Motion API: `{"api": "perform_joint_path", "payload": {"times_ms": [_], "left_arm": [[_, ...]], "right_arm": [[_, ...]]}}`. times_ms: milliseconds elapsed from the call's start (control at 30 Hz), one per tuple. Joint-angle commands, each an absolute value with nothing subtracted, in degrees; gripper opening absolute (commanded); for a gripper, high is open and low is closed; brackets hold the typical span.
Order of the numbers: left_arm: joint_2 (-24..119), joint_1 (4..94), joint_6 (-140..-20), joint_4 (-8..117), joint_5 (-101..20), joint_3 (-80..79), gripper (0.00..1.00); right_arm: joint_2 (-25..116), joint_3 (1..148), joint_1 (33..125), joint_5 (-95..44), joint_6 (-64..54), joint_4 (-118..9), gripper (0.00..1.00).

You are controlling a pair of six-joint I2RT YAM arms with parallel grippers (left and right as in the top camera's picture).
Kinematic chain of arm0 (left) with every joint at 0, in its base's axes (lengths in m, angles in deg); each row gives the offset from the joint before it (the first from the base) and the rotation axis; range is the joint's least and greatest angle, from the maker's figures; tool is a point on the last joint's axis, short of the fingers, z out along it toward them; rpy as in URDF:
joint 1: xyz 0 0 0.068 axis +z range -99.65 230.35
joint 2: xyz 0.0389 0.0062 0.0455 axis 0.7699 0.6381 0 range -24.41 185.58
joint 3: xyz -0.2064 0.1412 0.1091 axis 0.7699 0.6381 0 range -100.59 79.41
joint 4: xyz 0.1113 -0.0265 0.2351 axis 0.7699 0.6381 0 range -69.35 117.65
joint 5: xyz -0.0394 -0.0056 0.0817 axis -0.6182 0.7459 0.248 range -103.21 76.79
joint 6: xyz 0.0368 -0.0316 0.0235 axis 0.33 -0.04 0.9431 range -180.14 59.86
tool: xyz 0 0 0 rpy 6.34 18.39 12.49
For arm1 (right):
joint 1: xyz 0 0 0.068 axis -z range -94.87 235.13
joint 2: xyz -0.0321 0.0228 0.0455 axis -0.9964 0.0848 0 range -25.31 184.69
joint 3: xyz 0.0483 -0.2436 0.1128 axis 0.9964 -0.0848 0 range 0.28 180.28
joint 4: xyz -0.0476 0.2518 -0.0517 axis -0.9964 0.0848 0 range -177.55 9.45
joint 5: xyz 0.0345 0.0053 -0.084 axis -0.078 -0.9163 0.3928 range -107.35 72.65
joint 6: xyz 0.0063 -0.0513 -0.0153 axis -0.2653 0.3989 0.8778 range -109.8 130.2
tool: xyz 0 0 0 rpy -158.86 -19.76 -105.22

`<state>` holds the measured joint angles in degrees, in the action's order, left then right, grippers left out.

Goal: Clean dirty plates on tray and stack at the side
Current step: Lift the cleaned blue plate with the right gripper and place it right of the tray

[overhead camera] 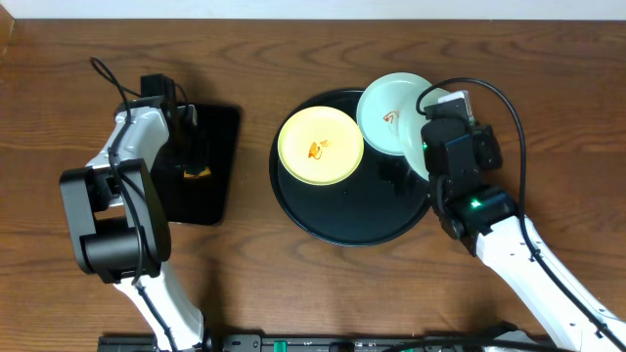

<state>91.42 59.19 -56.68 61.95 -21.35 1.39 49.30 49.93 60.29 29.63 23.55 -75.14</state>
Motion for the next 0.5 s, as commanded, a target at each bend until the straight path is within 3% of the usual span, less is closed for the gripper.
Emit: {"api": "perform_joint_path", "payload": {"times_ms": [0,467], "left_arm": [[91.7,57.77,-56.59,62.15,-21.29,2.7,0.42],[91.7,53.48,-57.44,60.9,-21.42,2.7,0.43]], "right_arm": [[48.52,51.13,59.55,36.3,25.69,-75.58,0.01],[48.52,51.13,59.53,38.33,25.67,-77.72,0.01]]}}
